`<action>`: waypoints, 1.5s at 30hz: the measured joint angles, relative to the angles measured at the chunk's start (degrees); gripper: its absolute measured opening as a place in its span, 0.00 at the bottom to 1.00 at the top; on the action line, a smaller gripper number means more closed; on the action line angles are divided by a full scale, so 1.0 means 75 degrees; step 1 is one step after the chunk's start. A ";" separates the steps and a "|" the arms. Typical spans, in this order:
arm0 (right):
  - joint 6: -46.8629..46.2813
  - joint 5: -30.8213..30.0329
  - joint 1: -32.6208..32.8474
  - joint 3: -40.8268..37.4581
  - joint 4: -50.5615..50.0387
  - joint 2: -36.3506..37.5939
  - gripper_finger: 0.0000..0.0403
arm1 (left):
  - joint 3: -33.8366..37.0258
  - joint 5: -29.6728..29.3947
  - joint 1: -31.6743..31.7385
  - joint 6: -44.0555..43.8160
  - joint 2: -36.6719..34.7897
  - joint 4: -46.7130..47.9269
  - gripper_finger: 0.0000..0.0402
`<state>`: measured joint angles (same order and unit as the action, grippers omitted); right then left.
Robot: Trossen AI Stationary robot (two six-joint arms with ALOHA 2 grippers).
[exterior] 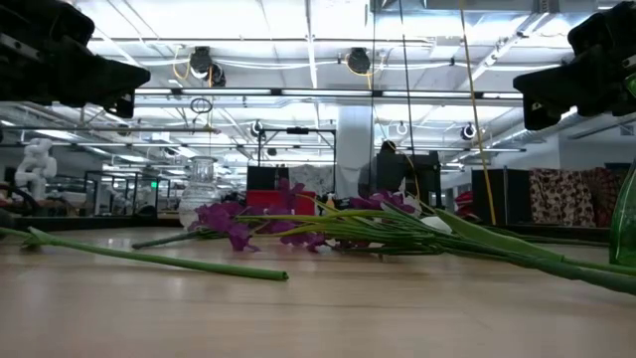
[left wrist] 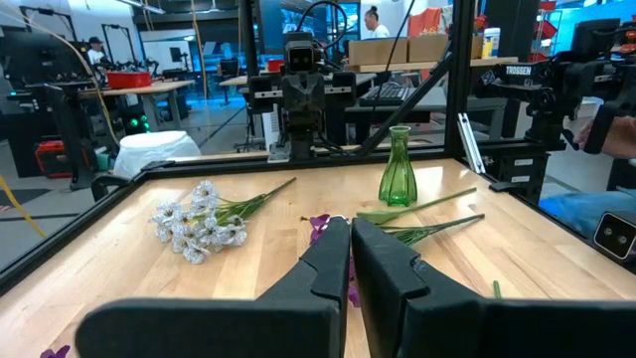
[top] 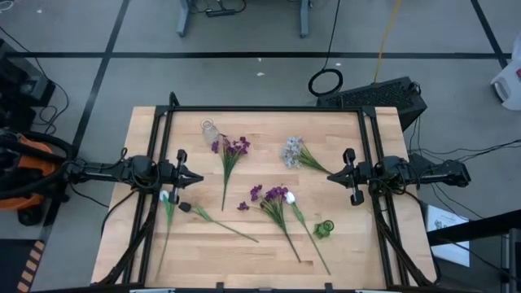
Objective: Sort flowers into vase by color
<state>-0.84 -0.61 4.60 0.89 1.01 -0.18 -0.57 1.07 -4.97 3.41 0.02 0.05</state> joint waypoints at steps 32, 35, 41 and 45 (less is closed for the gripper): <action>0.0085 -0.0130 0.0000 -0.0003 0.0089 -0.0001 0.00 | 0.0001 -0.0002 0.0002 0.0001 0.0001 0.0000 0.06; 0.0048 -0.0127 0.0000 -0.0003 0.0161 -0.0001 0.00 | -0.0002 0.0000 -0.0001 0.0001 0.0000 0.0000 0.06; -0.0084 -0.0110 0.0000 0.0161 0.0378 -0.0050 0.00 | -0.0002 0.0000 0.0002 0.0000 0.0000 0.0000 0.06; -0.0067 -0.0107 -0.0003 0.0743 0.0242 -0.0390 0.00 | 0.0001 -0.0001 0.0002 0.0112 -0.0001 0.0000 0.06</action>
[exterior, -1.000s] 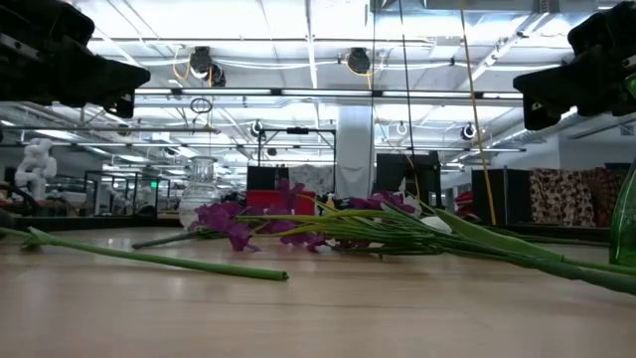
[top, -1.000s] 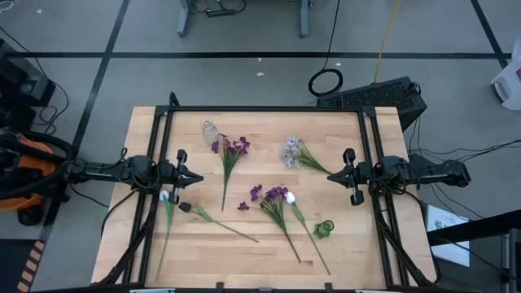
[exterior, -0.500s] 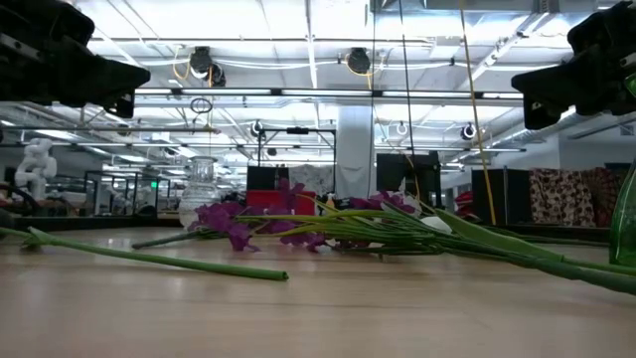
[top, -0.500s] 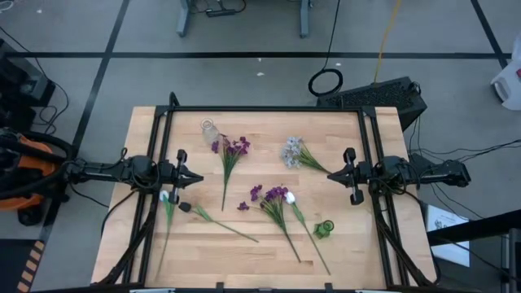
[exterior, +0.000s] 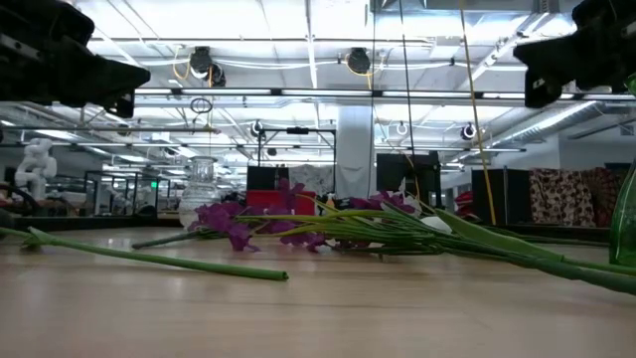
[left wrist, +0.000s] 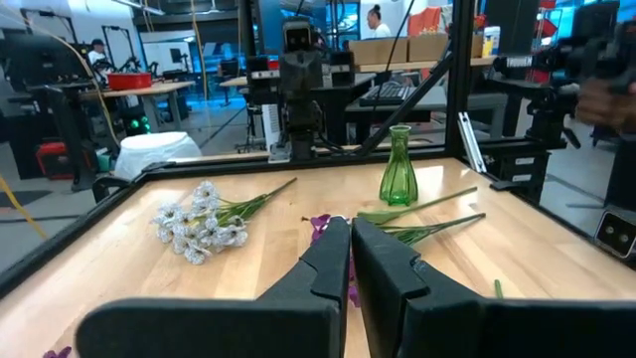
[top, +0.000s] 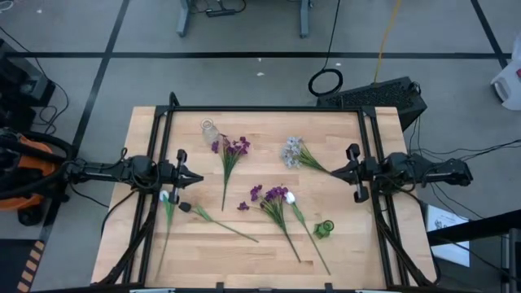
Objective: Sort flowers into vase by color
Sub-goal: Prepare the flowers
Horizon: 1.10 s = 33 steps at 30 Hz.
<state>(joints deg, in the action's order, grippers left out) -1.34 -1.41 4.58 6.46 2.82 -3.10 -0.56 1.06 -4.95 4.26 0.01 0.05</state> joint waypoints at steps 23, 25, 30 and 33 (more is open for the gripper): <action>-0.0312 -0.0030 0.0002 0.6247 -0.2496 -0.4427 0.00 | 0.0000 0.0002 0.0000 0.0291 0.0000 -0.0003 0.06; -0.0304 -0.0045 0.0000 0.6695 -0.2707 -0.4784 0.00 | 0.0000 0.0000 0.0000 0.0291 0.0003 -0.0006 0.06; -0.0284 -0.0047 0.0001 0.7507 -0.3017 -0.5579 0.00 | 0.0000 0.0002 0.0000 0.0291 0.0002 -0.0006 0.06; -0.0306 -0.0044 0.0001 0.7671 -0.3056 -0.5927 0.00 | 0.0000 0.0002 0.0000 0.0291 0.0003 -0.0015 0.06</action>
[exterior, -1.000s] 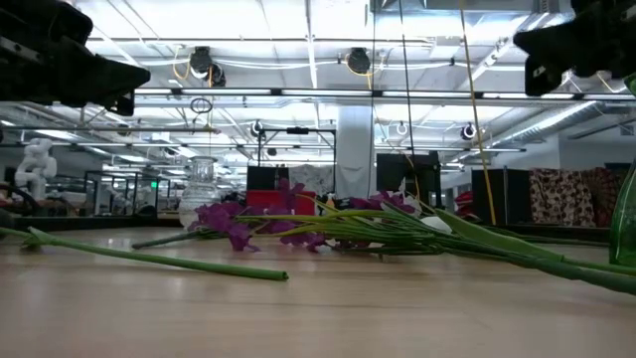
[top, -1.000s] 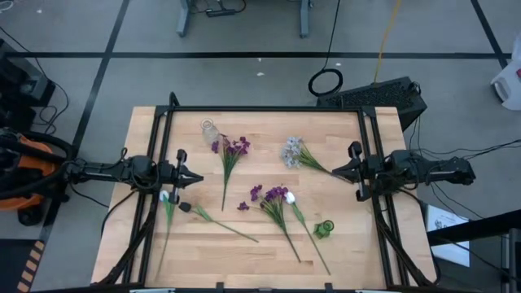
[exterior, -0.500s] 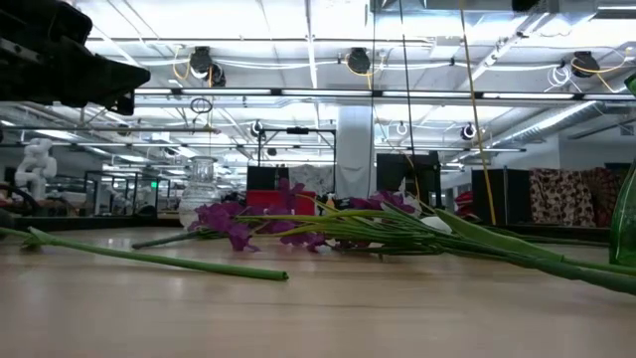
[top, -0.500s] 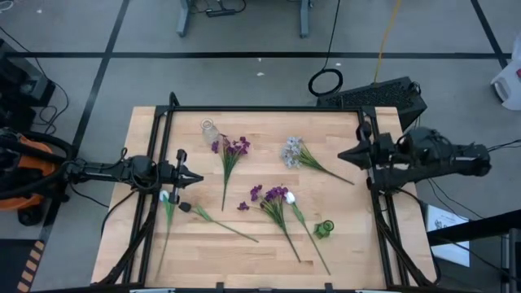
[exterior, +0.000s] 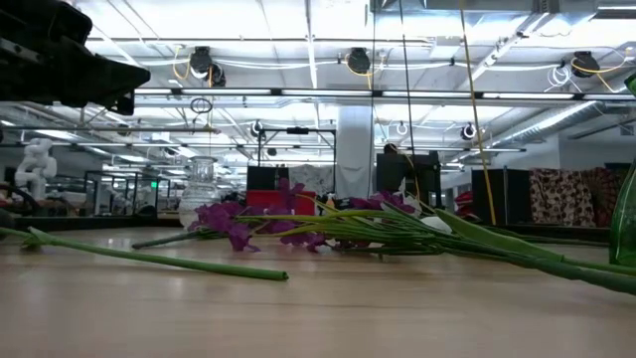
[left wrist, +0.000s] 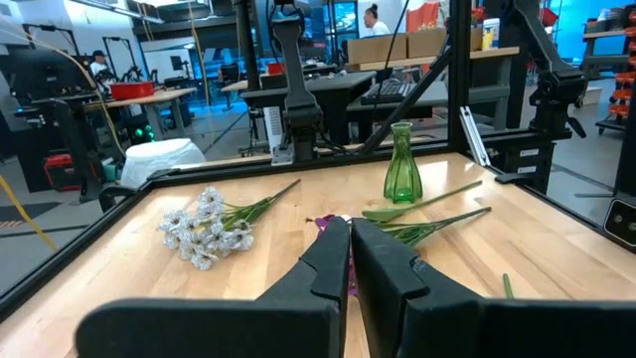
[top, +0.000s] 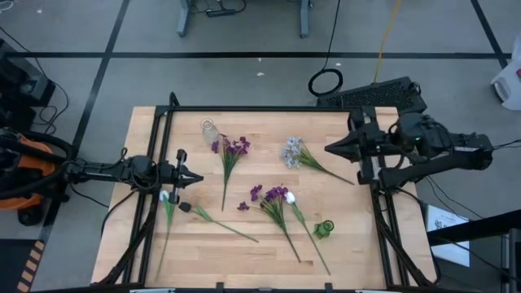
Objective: Sort flowers into vase by color
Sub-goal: Prepare the flowers
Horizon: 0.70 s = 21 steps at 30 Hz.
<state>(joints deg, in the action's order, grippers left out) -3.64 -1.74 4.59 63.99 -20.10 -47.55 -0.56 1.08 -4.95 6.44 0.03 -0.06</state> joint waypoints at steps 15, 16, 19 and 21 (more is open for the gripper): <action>0.0520 0.0009 0.0002 -0.0796 -0.0024 -0.0507 0.00 | 0.0006 -0.0008 0.0000 -0.0008 0.0000 -0.0119 0.06; 0.0468 -0.0053 0.0005 -0.0952 -0.0005 -0.0509 0.00 | 0.0006 -0.0005 0.0000 -0.0009 0.0000 -0.0111 0.06; 0.0174 -0.0504 0.0002 -0.1495 0.0109 -0.0509 0.00 | 0.0006 -0.0073 0.0000 -0.0006 0.0000 -0.0116 0.06; -0.0040 -0.0609 0.0002 -0.1939 0.0352 -0.0519 0.00 | 0.0006 -0.0346 -0.0003 -0.0008 -0.0003 -0.0240 0.06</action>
<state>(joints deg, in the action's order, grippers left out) -3.94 -6.31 4.60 49.45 -17.46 -51.45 -0.51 -1.52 -4.97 6.37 0.01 -1.86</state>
